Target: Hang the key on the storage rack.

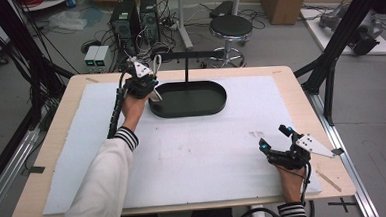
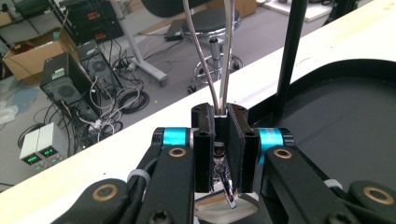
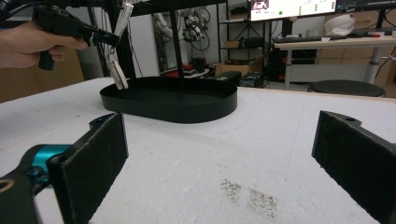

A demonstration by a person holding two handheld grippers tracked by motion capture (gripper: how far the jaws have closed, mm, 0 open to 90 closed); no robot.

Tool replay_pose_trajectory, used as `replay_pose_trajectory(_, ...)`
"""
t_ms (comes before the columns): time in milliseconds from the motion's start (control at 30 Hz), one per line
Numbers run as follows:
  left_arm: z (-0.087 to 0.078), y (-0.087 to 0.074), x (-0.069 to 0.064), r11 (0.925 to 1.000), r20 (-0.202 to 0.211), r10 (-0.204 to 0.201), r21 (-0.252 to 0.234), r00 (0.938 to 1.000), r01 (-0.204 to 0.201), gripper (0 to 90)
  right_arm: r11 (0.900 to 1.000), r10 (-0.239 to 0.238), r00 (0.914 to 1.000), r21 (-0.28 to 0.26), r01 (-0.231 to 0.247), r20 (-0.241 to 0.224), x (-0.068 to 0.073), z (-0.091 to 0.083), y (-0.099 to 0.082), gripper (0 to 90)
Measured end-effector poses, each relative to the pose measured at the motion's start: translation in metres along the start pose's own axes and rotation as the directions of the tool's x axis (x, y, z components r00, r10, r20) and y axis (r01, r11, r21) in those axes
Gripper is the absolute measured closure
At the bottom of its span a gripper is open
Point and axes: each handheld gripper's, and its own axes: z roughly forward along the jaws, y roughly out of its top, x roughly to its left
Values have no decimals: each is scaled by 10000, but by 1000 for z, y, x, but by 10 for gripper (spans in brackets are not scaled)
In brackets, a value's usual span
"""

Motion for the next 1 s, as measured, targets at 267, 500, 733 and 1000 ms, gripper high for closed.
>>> replay_pose_trajectory(267, 3, -3, 3, 9997, 81, -152, 192, 9999, 151, 813, 10000, -2, 10000, -3, 2, -19, 0, 0, 0, 25)
replay_pose_trajectory(500, 4, -5, 7, 9996, 406, -297, 39, 9987, 296, 808, 10000, -50, 10000, -37, 49, -22, 0, 0, 0, 25)
replay_pose_trajectory(733, 5, -9, 15, 9988, 705, -495, 90, 9963, 490, 741, 10000, -38, 10000, -40, 38, -25, 0, 0, 0, 25)
replay_pose_trajectory(1000, -2, -15, 32, 9951, 1101, -827, -457, 9905, 882, 235, 10000, -25, 10000, -43, 25, -63, 0, -1, 0, 25)
